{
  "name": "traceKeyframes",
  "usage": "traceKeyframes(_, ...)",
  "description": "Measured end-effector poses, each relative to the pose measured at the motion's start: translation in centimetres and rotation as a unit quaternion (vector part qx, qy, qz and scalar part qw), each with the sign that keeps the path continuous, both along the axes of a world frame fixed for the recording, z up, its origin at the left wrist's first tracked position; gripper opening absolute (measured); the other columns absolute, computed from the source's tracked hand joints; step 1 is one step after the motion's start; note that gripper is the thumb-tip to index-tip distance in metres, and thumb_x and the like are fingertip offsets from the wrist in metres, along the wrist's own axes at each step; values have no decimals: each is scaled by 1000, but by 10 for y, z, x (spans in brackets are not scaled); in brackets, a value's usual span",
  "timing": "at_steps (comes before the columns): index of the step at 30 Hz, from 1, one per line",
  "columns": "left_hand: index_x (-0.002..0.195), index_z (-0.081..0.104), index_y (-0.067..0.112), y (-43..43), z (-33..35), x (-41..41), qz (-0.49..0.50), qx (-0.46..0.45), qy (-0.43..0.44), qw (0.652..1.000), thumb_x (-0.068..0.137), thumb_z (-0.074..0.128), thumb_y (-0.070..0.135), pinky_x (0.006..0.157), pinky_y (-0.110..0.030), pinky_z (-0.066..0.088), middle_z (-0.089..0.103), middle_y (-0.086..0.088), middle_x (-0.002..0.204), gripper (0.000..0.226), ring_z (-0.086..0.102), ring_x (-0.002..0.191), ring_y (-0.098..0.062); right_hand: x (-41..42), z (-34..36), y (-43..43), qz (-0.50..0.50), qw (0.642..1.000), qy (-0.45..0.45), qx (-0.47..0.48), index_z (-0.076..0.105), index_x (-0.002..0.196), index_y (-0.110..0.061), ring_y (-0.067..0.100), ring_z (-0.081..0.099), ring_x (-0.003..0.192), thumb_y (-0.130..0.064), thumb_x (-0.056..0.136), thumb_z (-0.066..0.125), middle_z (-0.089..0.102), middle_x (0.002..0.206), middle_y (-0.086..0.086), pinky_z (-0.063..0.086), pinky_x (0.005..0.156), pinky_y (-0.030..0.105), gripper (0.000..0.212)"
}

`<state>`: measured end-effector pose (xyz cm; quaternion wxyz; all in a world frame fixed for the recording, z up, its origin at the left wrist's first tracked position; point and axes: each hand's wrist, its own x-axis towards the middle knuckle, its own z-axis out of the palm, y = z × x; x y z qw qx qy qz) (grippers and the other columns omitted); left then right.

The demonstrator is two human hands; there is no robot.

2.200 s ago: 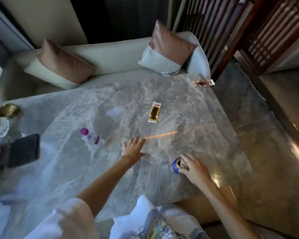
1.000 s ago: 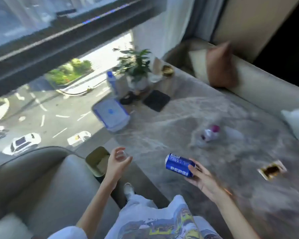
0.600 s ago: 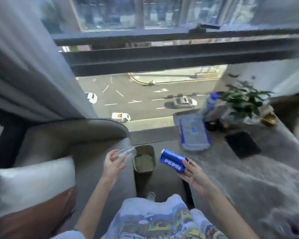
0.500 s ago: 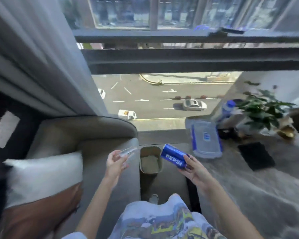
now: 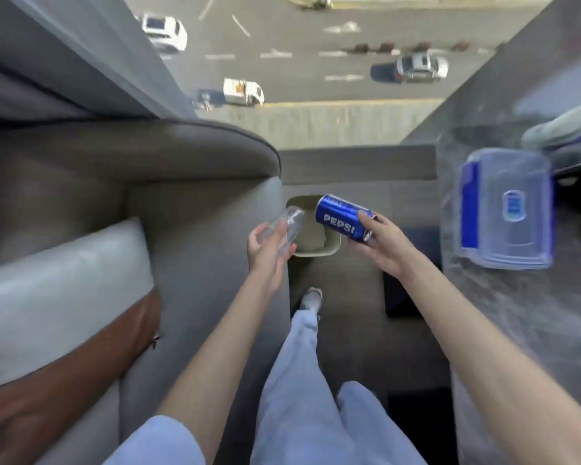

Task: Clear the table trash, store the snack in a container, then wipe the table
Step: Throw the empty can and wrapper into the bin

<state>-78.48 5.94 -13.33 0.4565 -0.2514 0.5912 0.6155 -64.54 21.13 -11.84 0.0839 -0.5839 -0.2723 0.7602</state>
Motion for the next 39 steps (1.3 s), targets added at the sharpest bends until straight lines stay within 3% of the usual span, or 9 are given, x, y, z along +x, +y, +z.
traceKeyframes(3, 126, 43, 13, 40, -98, 3, -2, -55, -43, 998, 84, 74, 26, 90, -41, 57, 49, -12, 130, 55, 58, 114, -29, -5, -108, 17, -41, 996, -45, -62, 41, 141, -3, 27, 56, 116, -18, 97, 55, 52, 141, 18, 55, 70, 33, 48)
traceKeyframes(6, 110, 46, 11, 78, -203, 9, 32, -87, -95, 991, 85, 71, 32, 104, -50, 47, 51, -16, 135, 42, 56, 121, -34, -10, -219, 34, -72, 988, -96, -93, 44, 139, -6, 28, 56, 117, -20, 95, 58, 51, 141, 18, 53, 80, 36, 48)
traceKeyframes(11, 137, 37, 6, 117, -339, 12, 99, -132, -167, 972, 85, 67, 45, 111, -45, 41, 46, -13, 145, 72, 56, 115, -29, -21, -356, 47, -117, 976, -151, -107, 40, 141, -12, 31, 54, 123, -21, 91, 65, 50, 141, 16, 51, 85, 40, 57)
traceKeyframes(15, 145, 30, 10, 128, -412, 7, 105, -149, -207, 961, 82, 66, 54, 116, -45, 34, 33, -12, 155, 85, 42, 138, -30, -30, -427, 50, -159, 967, -150, -129, 38, 143, -14, 32, 53, 125, -21, 90, 66, 47, 143, 17, 51, 84, 42, 60)
traceKeyframes(20, 154, 12, 22, 126, -451, 11, -73, -197, -171, 963, 72, 63, 72, 120, -52, 25, 9, -1, 164, 109, 17, 150, -28, -34, -462, 43, -150, 967, -161, -131, 6, 152, -38, 46, 33, 138, -25, 88, 69, 20, 158, 18, 50, 96, 58, 90)
traceKeyframes(22, 155, 9, 24, 120, -444, 21, -199, -219, -83, 951, 79, 63, 62, 121, -45, 22, 12, 1, 163, 100, 19, 150, -24, -31, -453, 36, -59, 972, -200, -106, 7, 152, -39, 41, 33, 139, -31, 89, 67, 17, 161, 8, 52, 94, 55, 88)
traceKeyframes(26, 120, 59, 12, 106, -388, 32, -406, -156, 107, 894, 96, 55, 28, 101, -29, 39, 62, -5, 123, 30, 52, 123, -22, -11, -404, 26, 135, 958, -243, 70, 26, 150, -28, 26, 51, 128, -33, 90, 63, 47, 146, 7, 47, 103, 45, 71)
traceKeyframes(33, 135, 51, 15, 61, -193, 35, -602, -193, 277, 724, 98, 45, 28, 107, -36, 41, 54, -10, 137, 39, 50, 128, -27, 18, -213, 3, 385, 845, -277, 247, 35, 145, -37, 24, 52, 127, -42, 92, 55, 52, 143, -3, 44, 104, 40, 57)
traceKeyframes(39, 130, 52, 17, 20, -13, 65, -660, -230, 407, 588, 96, 41, 22, 101, -41, 42, 56, -11, 132, 36, 52, 121, -32, 65, -30, -43, 443, 763, -258, 394, 47, 139, -28, 17, 52, 127, -39, 93, 56, 52, 142, -8, 46, 101, 35, 48)
